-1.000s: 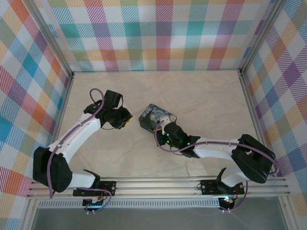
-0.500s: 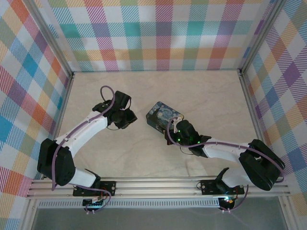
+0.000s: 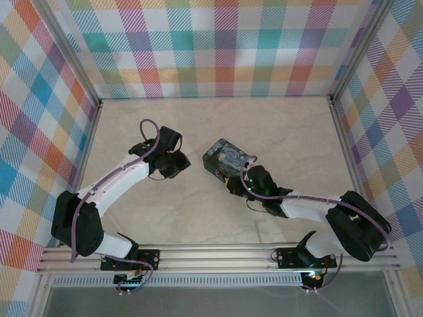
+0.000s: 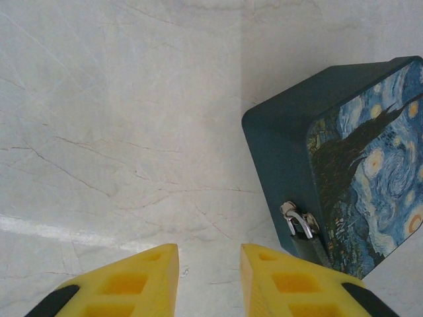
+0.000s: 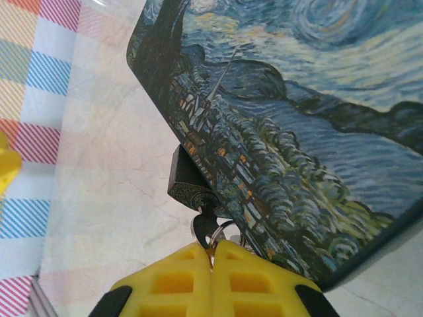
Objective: Unlock a padlock with a key
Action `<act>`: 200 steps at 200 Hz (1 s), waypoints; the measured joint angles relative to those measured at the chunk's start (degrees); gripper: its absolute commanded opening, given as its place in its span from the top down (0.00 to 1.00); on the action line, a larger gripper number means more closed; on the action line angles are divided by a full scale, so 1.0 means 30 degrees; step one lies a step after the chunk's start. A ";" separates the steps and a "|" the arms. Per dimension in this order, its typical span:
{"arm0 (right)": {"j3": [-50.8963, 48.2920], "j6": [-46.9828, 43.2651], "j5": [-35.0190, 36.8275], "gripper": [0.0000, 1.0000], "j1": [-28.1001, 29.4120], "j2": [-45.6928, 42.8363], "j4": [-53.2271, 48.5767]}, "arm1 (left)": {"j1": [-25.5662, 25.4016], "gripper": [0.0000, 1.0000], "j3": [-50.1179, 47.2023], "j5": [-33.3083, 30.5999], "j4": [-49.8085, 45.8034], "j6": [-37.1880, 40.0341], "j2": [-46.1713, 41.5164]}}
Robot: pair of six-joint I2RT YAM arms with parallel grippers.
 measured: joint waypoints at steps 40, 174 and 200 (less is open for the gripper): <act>-0.0015 0.3308 -0.0306 1.00 -0.0219 0.0248 0.0495 | -0.0022 0.69 -0.0262 0.0015 0.0117 -0.0131 -0.0284; 0.2331 0.1013 0.1406 0.55 -0.0335 -0.1027 -0.7373 | -0.0984 0.48 0.0306 -0.0991 0.0160 0.2892 0.0546; 0.3053 -0.1020 0.1770 0.51 -0.0852 -0.1523 -0.8779 | -0.1362 0.41 0.0051 -0.0160 0.1851 0.3432 0.1749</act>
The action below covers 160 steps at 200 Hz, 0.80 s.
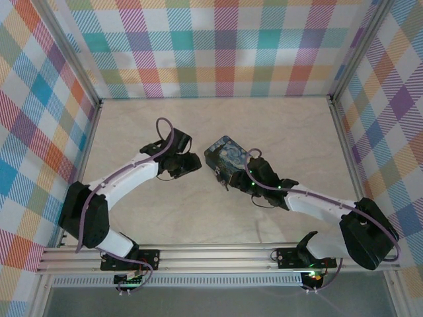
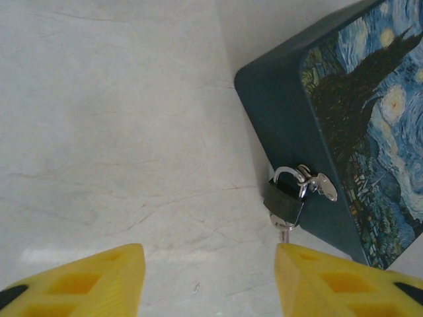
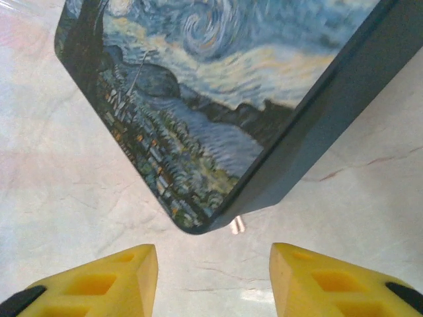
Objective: Unlock a padlock with a key
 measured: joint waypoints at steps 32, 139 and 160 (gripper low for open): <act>0.0503 -0.1494 -0.0160 0.50 -0.1392 0.0342 -0.0816 | -0.1719 0.39 -0.0066 -0.0284 0.1566 0.0699 0.0947; 0.1931 -0.4073 -0.2346 0.48 -0.3789 0.0903 -0.1552 | -0.3883 0.44 -0.5260 -0.1523 1.1672 -0.0867 0.3490; 0.1945 -0.4204 -0.2703 0.47 -0.3796 0.1348 -0.1537 | -0.3905 0.46 -0.5333 -0.1537 1.3675 -0.1100 0.4022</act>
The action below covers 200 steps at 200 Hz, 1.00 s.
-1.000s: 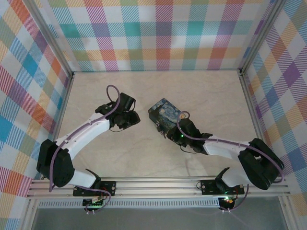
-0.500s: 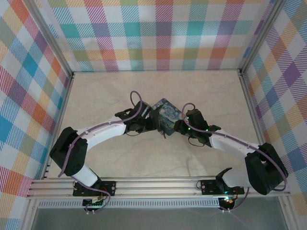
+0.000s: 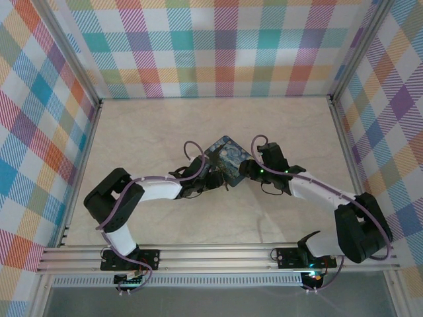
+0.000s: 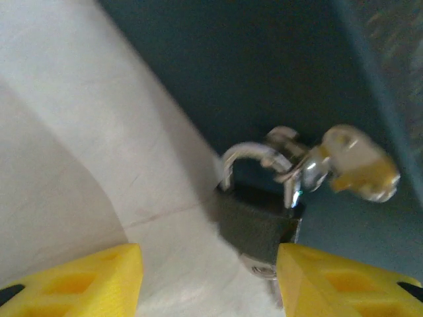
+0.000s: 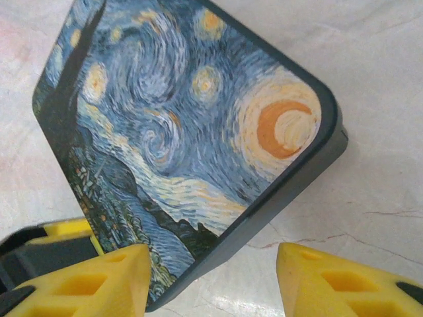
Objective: Unlock a padlock with a key
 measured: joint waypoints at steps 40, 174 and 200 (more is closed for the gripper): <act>0.0000 -0.0022 -0.0495 0.48 0.0000 0.0342 0.0015 | -0.0131 0.49 -0.0058 -0.0219 0.2215 -0.0517 0.0984; 0.0066 -0.0576 -0.1370 0.48 -0.0248 0.0692 -0.0095 | -0.0641 0.52 0.0874 -0.1523 0.2455 -0.1275 0.1909; 0.0066 -0.0576 -0.1486 0.48 -0.0248 0.0692 -0.0109 | -0.0670 0.57 0.0925 -0.1741 0.2441 -0.1348 0.2025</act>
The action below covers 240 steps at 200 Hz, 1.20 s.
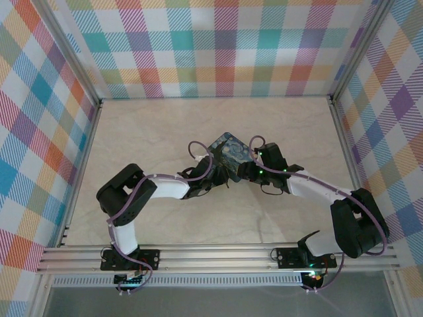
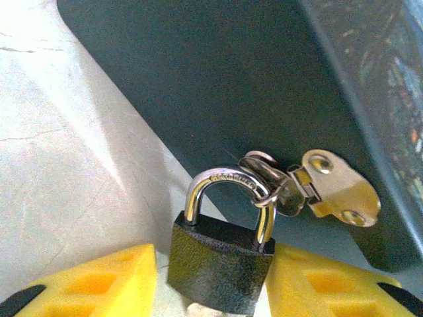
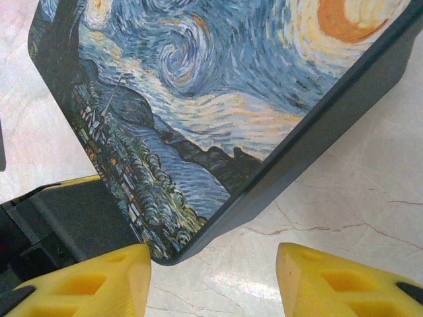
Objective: Unlock a padlock with a key
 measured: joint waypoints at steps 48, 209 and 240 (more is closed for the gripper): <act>-0.0284 0.0000 -0.0015 0.48 -0.0124 -0.0095 -0.0007 | -0.0007 0.63 0.0153 -0.0255 0.0051 -0.0233 0.0189; -0.1158 0.0015 -0.0379 0.47 -0.0321 -0.0678 0.0270 | -0.0044 0.81 0.3140 0.0423 -0.9398 -0.0146 -0.2157; -0.0561 0.0146 -0.0845 0.47 -0.0357 -0.0146 0.0736 | 0.0007 0.84 0.4991 0.0889 -1.2845 -0.0240 -0.3461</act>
